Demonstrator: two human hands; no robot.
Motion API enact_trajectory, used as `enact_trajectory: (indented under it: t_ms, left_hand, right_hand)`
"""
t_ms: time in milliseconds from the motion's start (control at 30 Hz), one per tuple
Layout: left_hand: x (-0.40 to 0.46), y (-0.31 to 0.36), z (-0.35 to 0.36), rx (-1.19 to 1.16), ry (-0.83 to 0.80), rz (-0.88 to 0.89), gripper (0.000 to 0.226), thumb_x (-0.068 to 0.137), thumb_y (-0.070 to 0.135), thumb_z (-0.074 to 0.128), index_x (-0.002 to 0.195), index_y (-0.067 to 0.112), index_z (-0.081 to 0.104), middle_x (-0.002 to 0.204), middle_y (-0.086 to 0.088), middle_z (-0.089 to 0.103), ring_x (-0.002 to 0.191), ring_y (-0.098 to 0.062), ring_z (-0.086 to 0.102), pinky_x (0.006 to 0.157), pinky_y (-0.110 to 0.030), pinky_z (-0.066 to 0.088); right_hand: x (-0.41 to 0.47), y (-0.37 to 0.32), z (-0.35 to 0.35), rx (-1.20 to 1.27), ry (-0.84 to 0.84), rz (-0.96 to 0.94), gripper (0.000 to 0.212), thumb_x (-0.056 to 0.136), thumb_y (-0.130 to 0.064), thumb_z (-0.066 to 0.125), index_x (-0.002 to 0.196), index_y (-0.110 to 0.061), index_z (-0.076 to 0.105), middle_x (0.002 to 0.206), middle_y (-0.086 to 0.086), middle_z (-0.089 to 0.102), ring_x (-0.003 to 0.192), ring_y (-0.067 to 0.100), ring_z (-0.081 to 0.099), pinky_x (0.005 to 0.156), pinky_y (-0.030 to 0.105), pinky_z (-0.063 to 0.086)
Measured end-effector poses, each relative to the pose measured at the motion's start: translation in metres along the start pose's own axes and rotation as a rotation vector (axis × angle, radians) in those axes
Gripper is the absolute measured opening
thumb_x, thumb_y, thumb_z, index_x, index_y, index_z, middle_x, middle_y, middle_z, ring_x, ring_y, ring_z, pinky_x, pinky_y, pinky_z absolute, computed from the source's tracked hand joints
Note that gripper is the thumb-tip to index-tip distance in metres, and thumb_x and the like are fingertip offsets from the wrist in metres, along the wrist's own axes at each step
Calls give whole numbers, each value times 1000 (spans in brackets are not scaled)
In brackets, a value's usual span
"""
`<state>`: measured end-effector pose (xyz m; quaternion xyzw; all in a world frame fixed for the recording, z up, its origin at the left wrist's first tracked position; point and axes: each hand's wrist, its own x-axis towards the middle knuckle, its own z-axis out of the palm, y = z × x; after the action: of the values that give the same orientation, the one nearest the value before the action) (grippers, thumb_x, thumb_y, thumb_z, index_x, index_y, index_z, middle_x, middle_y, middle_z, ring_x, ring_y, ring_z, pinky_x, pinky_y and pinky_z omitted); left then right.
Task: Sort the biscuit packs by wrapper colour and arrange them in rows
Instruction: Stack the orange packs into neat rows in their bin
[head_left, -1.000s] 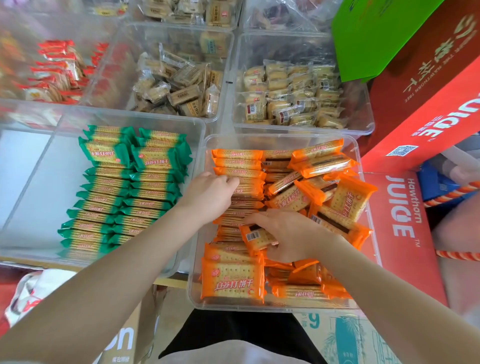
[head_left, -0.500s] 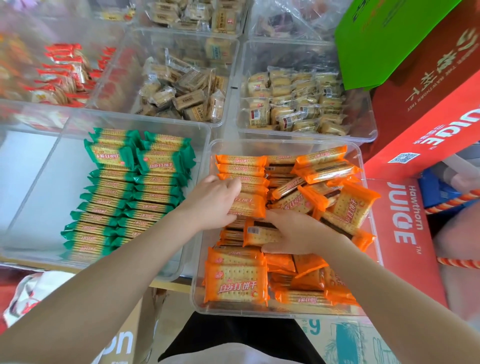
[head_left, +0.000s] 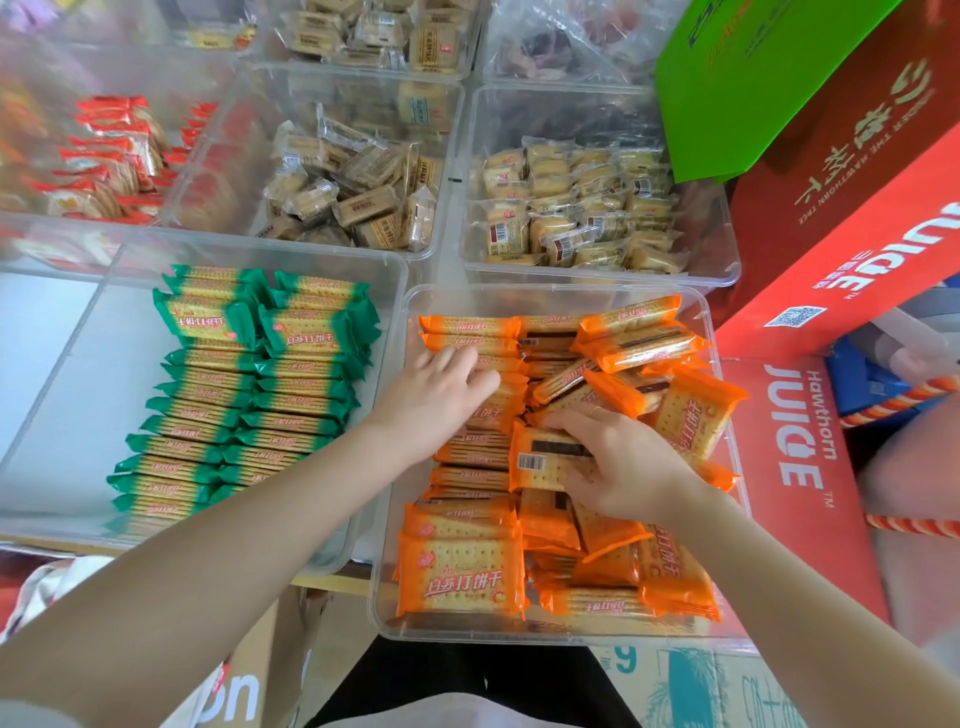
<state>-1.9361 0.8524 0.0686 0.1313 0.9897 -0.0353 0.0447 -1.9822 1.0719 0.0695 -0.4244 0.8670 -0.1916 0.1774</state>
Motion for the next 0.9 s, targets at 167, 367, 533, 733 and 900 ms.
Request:
enact_trajectory:
  t_ms: [167, 367, 533, 733, 900]
  left_hand:
    - [14, 1, -3, -111, -81, -38, 35, 81, -6, 50, 110, 12, 41, 103, -10, 40, 90, -26, 42, 66, -29, 28]
    - [17, -17, -6, -265, -292, 6, 33, 86, 0, 53, 113, 15, 41, 112, -4, 38, 95, -18, 41, 74, -36, 47]
    - [14, -26, -9, -225, -151, -84, 35, 84, 16, 65, 111, 13, 42, 105, -4, 57, 89, -22, 56, 69, -38, 49]
    - [8, -23, -7, -137, -95, -56, 19, 90, 12, 54, 108, 9, 52, 105, -4, 50, 87, -17, 48, 62, -28, 35]
    - [0, -27, -10, -280, -165, 0, 35, 92, 7, 44, 126, 11, 49, 126, -3, 50, 108, -19, 49, 87, -34, 45]
  right_hand:
    - [23, -11, 12, -190, 114, -121, 47, 68, -8, 66, 114, -8, 61, 96, 8, 64, 74, 28, 64, 57, 32, 53]
    - [31, -13, 27, -290, 198, -60, 41, 58, 0, 82, 95, -6, 67, 84, 9, 65, 69, 28, 64, 57, 32, 55]
    - [32, -24, 27, -318, 221, 49, 42, 43, 1, 87, 78, -10, 66, 74, 4, 62, 63, 24, 62, 50, 27, 51]
    - [51, -35, 32, -432, 275, -50, 32, 48, -12, 87, 73, -15, 67, 68, -1, 62, 67, 22, 60, 58, 28, 47]
    - [53, -35, 42, -426, 283, -8, 29, 52, -13, 85, 73, -13, 66, 72, 2, 62, 69, 23, 61, 59, 29, 48]
